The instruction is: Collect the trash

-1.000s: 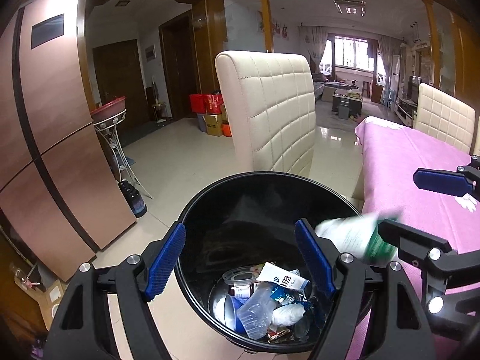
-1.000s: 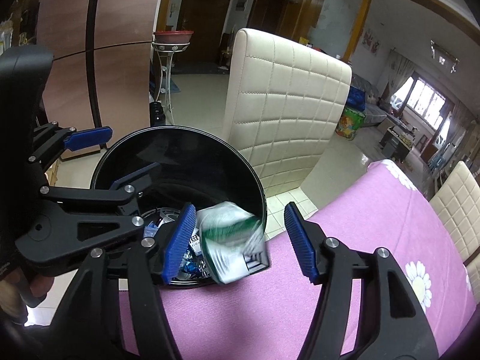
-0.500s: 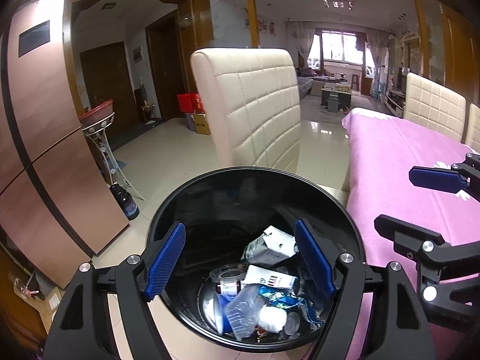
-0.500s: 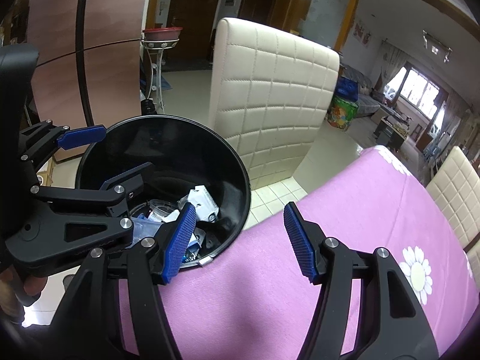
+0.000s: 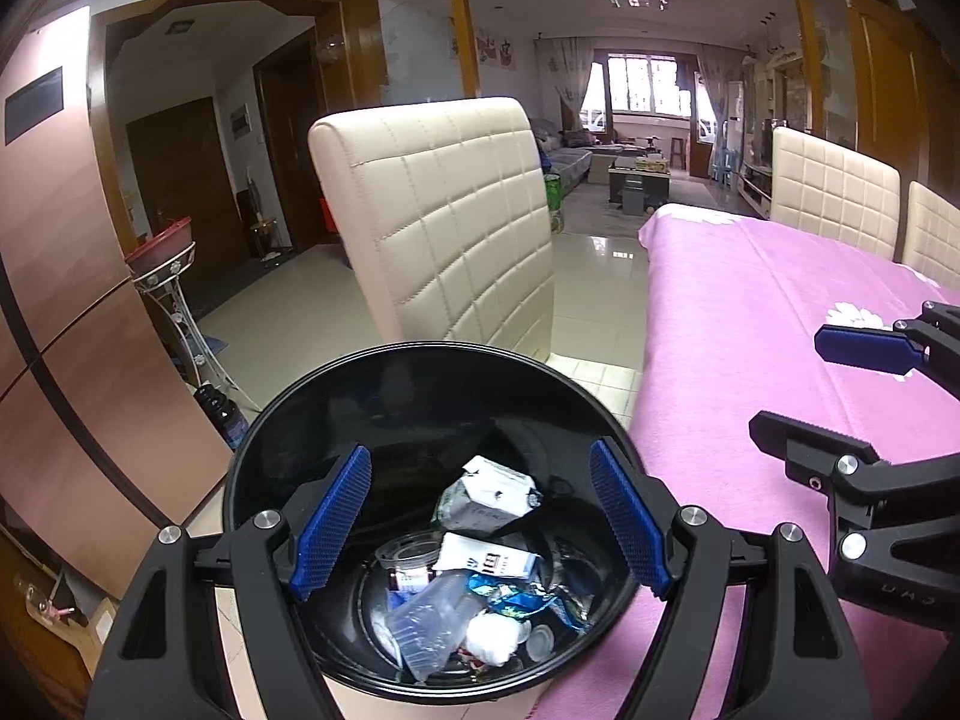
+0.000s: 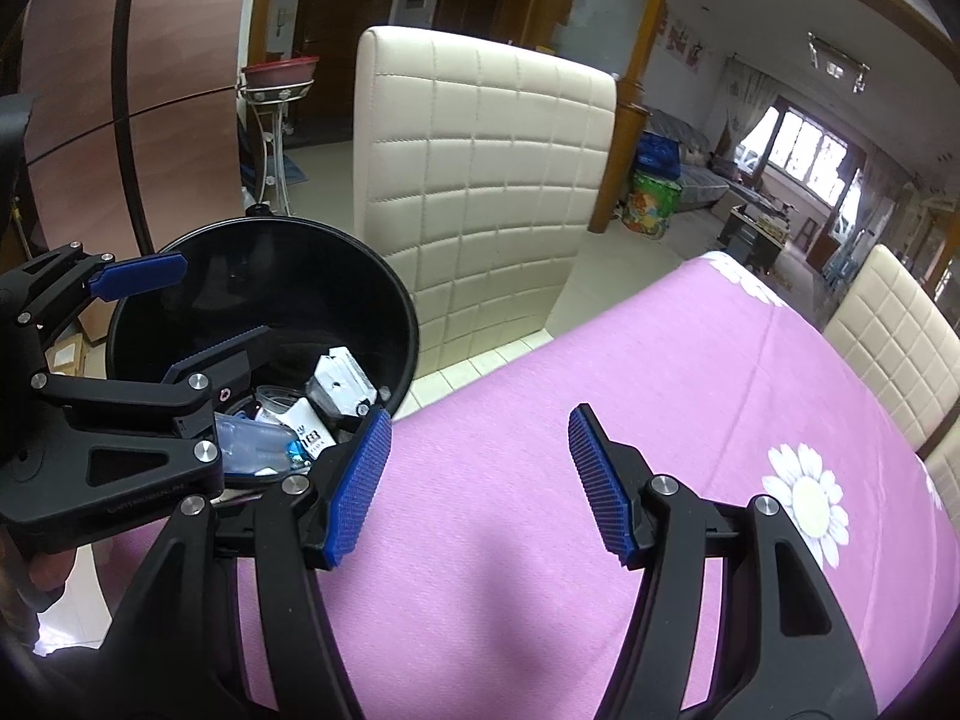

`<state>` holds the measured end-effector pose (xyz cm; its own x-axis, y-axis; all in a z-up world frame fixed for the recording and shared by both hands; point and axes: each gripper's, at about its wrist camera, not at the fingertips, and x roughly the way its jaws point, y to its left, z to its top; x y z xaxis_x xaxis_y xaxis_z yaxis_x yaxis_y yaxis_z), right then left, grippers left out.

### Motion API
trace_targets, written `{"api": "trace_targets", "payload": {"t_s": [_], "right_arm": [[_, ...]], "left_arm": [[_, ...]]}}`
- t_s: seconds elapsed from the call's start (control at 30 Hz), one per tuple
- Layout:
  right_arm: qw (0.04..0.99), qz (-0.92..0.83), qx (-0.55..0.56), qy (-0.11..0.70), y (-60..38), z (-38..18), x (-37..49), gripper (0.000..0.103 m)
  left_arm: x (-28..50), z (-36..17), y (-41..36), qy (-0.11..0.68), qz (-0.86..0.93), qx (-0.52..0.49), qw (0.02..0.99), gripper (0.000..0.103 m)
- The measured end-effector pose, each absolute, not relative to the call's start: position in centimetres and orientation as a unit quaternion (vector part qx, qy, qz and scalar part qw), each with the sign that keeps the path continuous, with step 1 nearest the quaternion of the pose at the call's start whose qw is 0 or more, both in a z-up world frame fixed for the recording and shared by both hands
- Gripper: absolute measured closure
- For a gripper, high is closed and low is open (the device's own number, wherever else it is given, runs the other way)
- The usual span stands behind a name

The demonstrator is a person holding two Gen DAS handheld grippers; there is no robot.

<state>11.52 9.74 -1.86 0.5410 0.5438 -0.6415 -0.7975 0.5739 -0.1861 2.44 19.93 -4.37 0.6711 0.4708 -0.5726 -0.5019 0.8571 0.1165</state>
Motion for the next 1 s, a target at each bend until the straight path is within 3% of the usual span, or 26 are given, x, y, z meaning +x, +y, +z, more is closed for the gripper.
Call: {"api": "trace_targets", "payload": {"t_s": [0.1, 0.4, 1.0], "right_arm": [[0.856, 0.374, -0.240, 0.266, 8.2, -1.9, 12.0, 0.028], [0.877, 0.311, -0.203, 0.304, 2.1, -2.2, 15.2, 0.022], [0.927, 0.168, -0.112, 0.315, -9.1, -2.5, 18.0, 0.009]], "left_arm": [[2.9, -4.3, 19.1, 0.307, 0.250, -0.027, 0.918, 0.029], [4.9, -4.0, 12.7, 0.297, 0.184, 0.022, 0.937, 0.029], [9.0, -4.1, 4.9, 0.295, 0.118, 0.005, 0.948, 0.024]]}}
